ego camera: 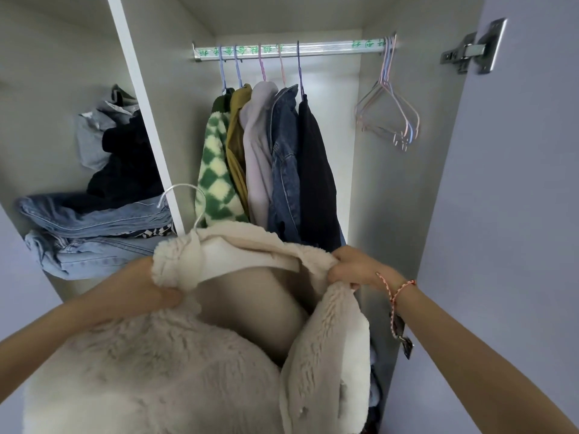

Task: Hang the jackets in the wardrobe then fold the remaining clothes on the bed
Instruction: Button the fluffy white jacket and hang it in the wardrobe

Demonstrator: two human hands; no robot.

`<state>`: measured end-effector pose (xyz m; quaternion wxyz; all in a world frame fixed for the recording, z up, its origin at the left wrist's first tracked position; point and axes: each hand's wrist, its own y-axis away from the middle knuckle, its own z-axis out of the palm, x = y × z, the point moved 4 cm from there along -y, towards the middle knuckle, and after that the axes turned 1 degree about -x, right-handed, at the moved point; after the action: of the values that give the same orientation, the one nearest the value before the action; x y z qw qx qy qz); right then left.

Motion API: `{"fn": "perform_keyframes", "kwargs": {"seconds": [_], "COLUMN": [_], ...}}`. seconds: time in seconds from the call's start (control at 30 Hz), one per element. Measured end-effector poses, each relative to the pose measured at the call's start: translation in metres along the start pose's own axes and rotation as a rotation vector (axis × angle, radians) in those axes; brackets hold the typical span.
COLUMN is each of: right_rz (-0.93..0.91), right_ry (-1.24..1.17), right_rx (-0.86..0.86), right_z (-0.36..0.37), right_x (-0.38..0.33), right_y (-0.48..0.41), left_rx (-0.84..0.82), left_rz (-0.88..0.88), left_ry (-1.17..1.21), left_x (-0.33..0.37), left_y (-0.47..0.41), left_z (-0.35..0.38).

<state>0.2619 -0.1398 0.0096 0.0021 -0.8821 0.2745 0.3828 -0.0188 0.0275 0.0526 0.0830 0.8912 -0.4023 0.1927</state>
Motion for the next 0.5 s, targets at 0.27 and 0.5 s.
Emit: {"fn": "perform_keyframes", "kwargs": {"seconds": [0.27,0.5], "right_rz": [-0.228,-0.607], "right_ry": [-0.268,0.076], "right_rx": [0.062,0.545], "right_z": [0.031,-0.034], "right_x": [-0.065,-0.049], "right_y": [0.042,0.061], "left_rx": [0.026,0.293], "left_rz": [0.104,0.188], "left_ry": [0.238,0.574], "left_x": [0.031,0.043], "left_y": [-0.006,-0.011], "left_z": [0.042,0.011]}}
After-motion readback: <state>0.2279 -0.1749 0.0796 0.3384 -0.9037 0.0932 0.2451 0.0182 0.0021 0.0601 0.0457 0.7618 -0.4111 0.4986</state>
